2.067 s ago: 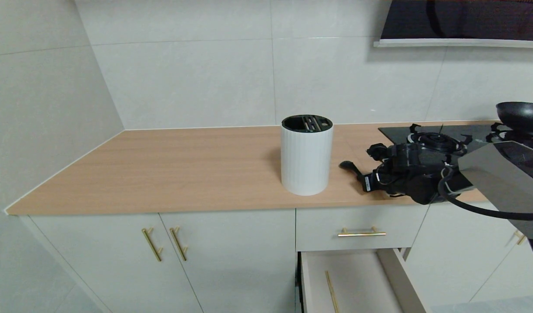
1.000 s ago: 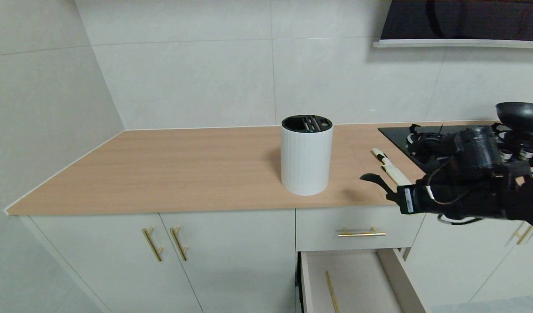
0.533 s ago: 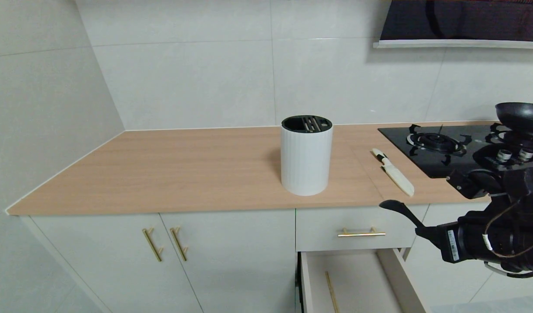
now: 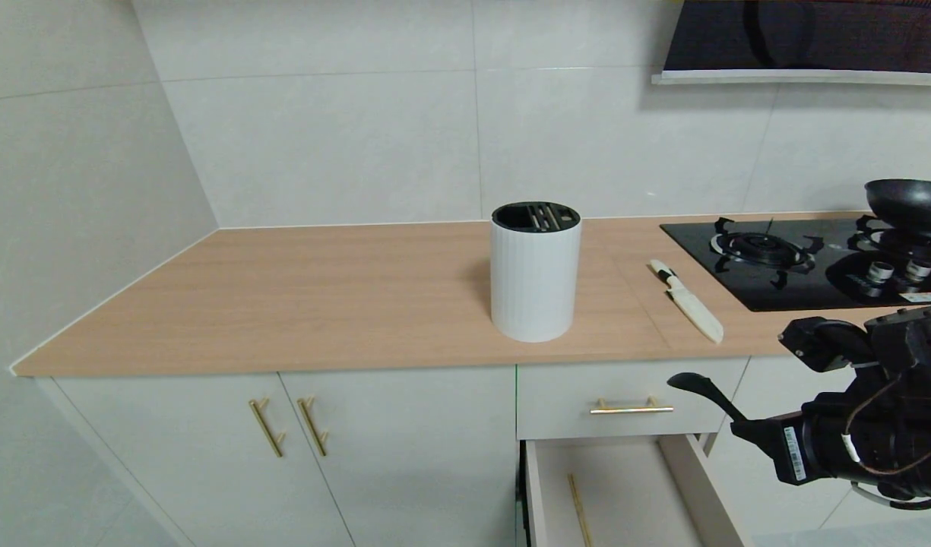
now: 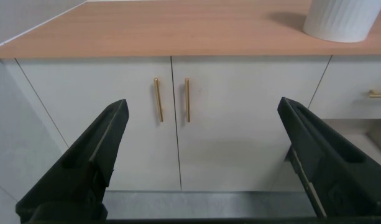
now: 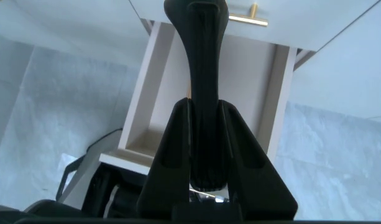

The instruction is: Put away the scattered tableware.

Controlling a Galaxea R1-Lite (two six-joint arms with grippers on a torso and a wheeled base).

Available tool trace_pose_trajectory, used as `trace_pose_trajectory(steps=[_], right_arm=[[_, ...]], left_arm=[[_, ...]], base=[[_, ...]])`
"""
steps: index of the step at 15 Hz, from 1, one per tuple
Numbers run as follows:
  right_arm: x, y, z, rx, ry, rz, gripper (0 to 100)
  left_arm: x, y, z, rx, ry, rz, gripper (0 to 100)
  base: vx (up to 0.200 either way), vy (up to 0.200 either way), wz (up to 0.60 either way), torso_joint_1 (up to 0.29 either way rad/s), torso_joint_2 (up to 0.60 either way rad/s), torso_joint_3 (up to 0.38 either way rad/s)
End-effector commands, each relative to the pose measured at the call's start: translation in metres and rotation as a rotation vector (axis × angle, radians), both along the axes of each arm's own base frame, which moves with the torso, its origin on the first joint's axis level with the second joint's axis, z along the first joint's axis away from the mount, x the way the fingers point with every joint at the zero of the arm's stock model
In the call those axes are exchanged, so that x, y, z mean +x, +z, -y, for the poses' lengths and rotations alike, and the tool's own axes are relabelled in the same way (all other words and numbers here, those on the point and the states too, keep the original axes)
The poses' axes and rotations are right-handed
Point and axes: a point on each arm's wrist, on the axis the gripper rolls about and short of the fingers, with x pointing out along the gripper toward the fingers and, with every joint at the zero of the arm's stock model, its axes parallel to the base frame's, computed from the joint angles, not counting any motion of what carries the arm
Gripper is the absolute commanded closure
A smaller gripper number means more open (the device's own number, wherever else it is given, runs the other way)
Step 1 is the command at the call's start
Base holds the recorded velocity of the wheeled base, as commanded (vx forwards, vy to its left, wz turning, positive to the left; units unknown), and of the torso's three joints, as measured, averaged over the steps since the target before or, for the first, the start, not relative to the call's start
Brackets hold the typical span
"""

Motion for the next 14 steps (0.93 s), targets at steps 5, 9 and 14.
trace_pose_trajectory(steps=[5,9,14], right_arm=[[0.0085,-0.0143,-0.0006,-0.019,-0.012,-0.047,100],[0.0091,-0.016,-0.0008,-0.021,-0.011,-0.051,100],[0.0105,-0.0187,-0.0013,-0.025,-0.011,-0.062,100]], left_arm=[[0.0001,0.0,0.0,0.0,0.002,-0.002,0],[0.0001,0.0,0.0,0.0,-0.001,-0.002,0],[0.0001,0.0,0.0,0.0,0.001,-0.002,0]], base=[[0.0,0.0,0.0,-0.057,0.13,0.073],[0.0,0.0,0.0,-0.215,0.49,0.264],[0.0,0.0,0.0,-0.21,0.5,0.284]])
